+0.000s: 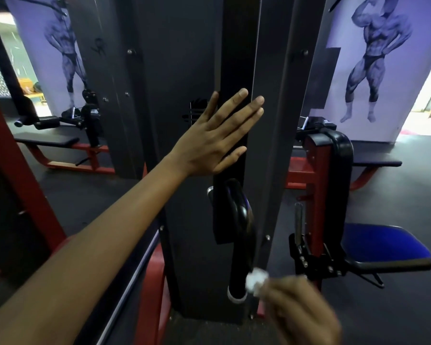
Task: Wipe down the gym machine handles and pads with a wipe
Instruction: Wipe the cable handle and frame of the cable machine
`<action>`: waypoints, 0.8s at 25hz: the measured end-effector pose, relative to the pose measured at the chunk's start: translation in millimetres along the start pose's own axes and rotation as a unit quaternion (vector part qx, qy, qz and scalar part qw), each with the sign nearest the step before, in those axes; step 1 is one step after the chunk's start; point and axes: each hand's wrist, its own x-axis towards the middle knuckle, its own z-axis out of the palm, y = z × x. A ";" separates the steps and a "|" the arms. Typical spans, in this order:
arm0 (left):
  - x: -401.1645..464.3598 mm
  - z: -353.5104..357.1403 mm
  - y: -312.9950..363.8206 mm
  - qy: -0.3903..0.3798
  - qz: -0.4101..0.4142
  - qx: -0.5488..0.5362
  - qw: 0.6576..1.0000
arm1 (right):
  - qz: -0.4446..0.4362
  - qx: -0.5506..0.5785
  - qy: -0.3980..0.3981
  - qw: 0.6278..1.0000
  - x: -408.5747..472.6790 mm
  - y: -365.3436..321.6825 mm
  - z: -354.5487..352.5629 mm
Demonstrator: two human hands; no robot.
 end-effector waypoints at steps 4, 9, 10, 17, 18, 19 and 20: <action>3.3 5.3 1.1 0.006 0.002 -0.002 1.000 | -0.015 -0.042 0.127 0.991 111.8 26.8 -17.6; 4.6 9.8 2.4 0.006 0.005 0.009 1.000 | -0.062 -0.040 -0.085 0.994 178.4 48.4 31.4; 5.3 10.1 2.7 0.007 0.006 0.012 1.000 | -0.070 -0.054 -0.111 0.990 180.4 49.1 34.7; 5.9 8.9 2.6 0.008 0.009 0.010 1.000 | -0.065 -0.093 -0.090 0.990 129.8 26.6 20.0; 6.4 8.4 2.8 0.010 0.009 0.008 1.000 | -0.063 -0.100 -0.076 0.990 117.4 23.5 17.3; 6.7 8.2 3.3 0.010 0.006 0.006 1.000 | -0.066 -0.105 -0.055 0.991 105.7 19.0 15.1; 6.9 7.9 4.2 0.009 0.004 0.005 1.000 | -0.072 -0.110 -0.027 0.991 93.6 16.0 16.2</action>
